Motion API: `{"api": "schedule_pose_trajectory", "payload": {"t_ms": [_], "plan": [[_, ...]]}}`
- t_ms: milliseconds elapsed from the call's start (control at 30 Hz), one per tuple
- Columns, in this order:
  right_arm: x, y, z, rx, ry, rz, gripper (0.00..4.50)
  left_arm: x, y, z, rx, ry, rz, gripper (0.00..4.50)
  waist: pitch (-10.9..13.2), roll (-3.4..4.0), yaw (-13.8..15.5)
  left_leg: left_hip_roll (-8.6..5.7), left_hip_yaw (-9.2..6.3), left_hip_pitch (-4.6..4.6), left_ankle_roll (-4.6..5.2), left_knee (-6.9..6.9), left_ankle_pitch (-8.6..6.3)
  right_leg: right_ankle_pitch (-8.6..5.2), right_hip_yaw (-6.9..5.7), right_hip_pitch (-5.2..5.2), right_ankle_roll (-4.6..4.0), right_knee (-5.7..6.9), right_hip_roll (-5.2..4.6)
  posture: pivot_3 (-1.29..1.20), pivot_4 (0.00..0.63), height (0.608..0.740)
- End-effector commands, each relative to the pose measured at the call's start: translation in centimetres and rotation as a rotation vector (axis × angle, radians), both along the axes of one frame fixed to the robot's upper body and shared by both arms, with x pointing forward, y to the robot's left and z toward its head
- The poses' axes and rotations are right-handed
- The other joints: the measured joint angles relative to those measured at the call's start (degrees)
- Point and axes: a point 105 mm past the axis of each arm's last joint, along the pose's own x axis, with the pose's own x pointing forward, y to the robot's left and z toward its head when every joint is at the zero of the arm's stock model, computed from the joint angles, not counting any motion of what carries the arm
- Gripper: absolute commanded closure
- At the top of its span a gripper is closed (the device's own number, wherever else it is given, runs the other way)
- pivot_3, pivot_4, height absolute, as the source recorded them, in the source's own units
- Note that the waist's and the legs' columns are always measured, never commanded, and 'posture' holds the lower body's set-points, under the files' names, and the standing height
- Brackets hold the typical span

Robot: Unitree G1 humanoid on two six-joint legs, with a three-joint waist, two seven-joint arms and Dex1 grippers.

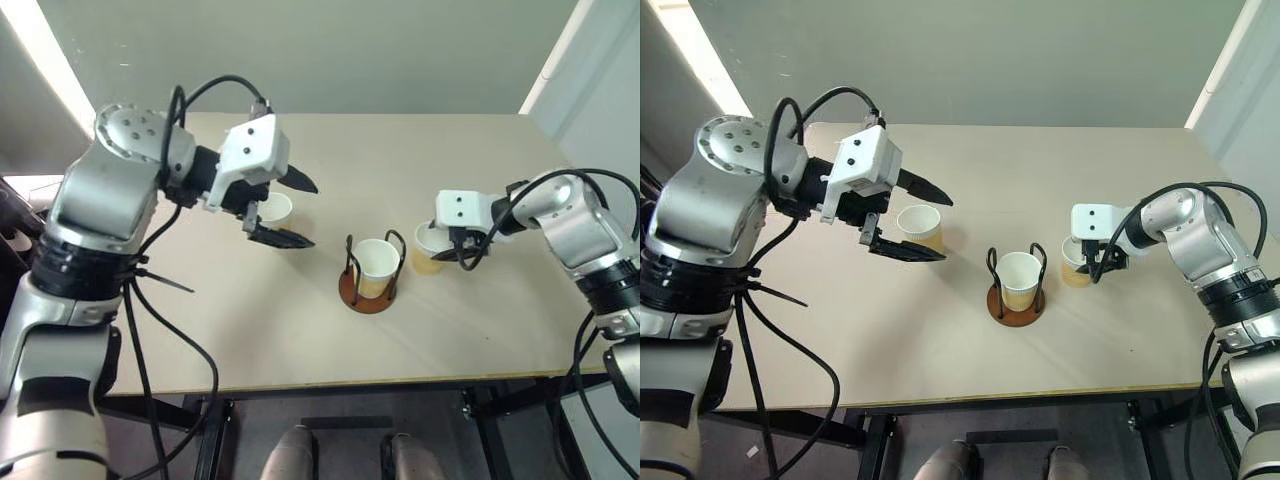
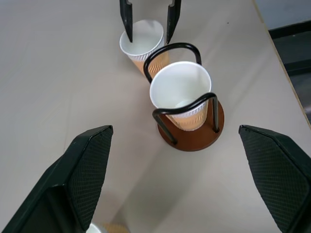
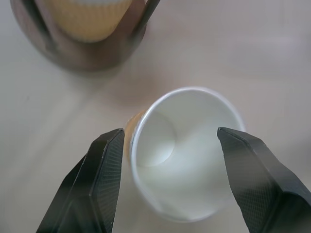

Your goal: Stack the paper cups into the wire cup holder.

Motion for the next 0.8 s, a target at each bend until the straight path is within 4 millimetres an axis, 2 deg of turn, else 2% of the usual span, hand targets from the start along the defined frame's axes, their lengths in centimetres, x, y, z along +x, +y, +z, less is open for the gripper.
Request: {"api": "schedule_pose_trajectory", "payload": {"t_ms": [33, 100, 200, 433, 467, 633, 733, 800], "plan": [[0.1, 0.0, 1.0, -0.049, -0.025, 0.043, 1.34, -0.7, 0.9, 1.4, -0.025, -0.058, 0.045, 0.05, 0.0, 0.00, -0.1, 0.01, 0.00, 0.01, -0.01, -0.02, 0.00, 0.00, 0.00, -0.01, -0.03, 0.00, 0.00, 0.00, 0.150, 0.740], [0.1, -0.2, 0.6, -0.077, -0.018, 0.056, 1.34, -0.6, 1.5, 1.2, -0.022, -0.061, 0.075, 0.05, 0.0, 0.00, -0.2, 0.02, 0.00, 0.04, -0.03, -0.05, -0.01, -0.01, 0.00, -0.01, -0.06, 0.01, 0.00, 0.00, 0.150, 0.740], [0.3, -0.2, 0.4, -0.088, -0.022, 0.066, 1.93, -0.8, 1.7, 0.9, -0.020, -0.057, 0.088, 0.00, 0.0, 0.01, -0.2, 0.03, -0.01, 0.08, -0.05, -0.10, -0.01, -0.05, -0.01, -0.01, -0.17, 0.04, 0.00, 0.00, 0.150, 0.740], [0.3, 0.4, 0.1, -0.088, -0.012, 0.088, 4.34, -1.0, 2.6, 0.1, -0.003, -0.040, 0.115, 0.00, 0.0, 0.01, -0.3, 0.03, -0.02, 0.13, -0.12, -0.26, -0.11, 0.00, -0.01, -0.02, -0.26, 0.04, 0.00, 0.00, 0.150, 0.740], [0.2, 0.5, 0.0, -0.087, -0.008, 0.094, 4.47, -1.0, 2.8, 0.0, -0.002, -0.036, 0.121, 0.00, 0.0, 0.01, -0.3, 0.03, -0.02, 0.14, -0.13, -0.30, -0.11, 0.00, -0.02, -0.02, -0.27, 0.04, 0.00, 0.00, 0.150, 0.740], [-0.3, 0.9, 0.5, -0.067, 0.004, 0.118, 4.47, -1.0, 3.9, -0.3, 0.013, -0.029, 0.159, 0.00, 0.0, 0.01, -0.4, 0.03, -0.03, 0.17, -0.18, -0.44, -0.09, -0.01, -0.02, -0.07, -0.32, 0.04, 0.00, 0.00, 0.150, 0.740], [-1.0, 1.0, 2.8, -0.018, -0.002, 0.133, 4.47, -0.8, 5.2, -0.3, 0.021, -0.027, 0.202, 0.00, 0.0, 0.02, -0.4, 0.03, -0.04, 0.15, -0.22, -0.53, -0.07, -0.03, -0.04, -0.11, -0.36, 0.03, 0.00, 0.00, 0.150, 0.740], [-1.8, 1.6, 5.0, 0.022, -0.022, 0.162, 4.47, -0.8, 5.7, -0.2, 0.020, -0.026, 0.221, 0.00, 0.0, 0.03, -0.4, 0.03, -0.03, 0.14, -0.34, -0.61, 0.00, -0.06, -0.04, -0.17, -0.41, 0.03, 0.01, 0.00, 0.150, 0.740]]}}
